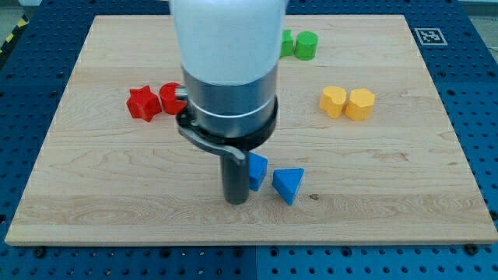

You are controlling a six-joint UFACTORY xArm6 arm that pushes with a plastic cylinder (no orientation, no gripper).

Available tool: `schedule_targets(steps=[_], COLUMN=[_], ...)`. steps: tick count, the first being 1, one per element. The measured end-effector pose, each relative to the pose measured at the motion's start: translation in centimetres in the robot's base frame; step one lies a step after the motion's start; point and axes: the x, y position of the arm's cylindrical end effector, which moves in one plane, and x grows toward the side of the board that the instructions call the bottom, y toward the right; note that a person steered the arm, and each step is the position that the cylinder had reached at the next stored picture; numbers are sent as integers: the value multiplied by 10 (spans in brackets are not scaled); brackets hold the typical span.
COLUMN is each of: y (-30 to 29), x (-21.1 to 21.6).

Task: Push the yellow heart into blue blocks

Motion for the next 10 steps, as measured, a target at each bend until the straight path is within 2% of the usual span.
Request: schedule_targets(steps=[1, 2, 5, 8, 10], y=[-46, -47, 5, 30, 12], x=[-17, -74, -79, -55, -116])
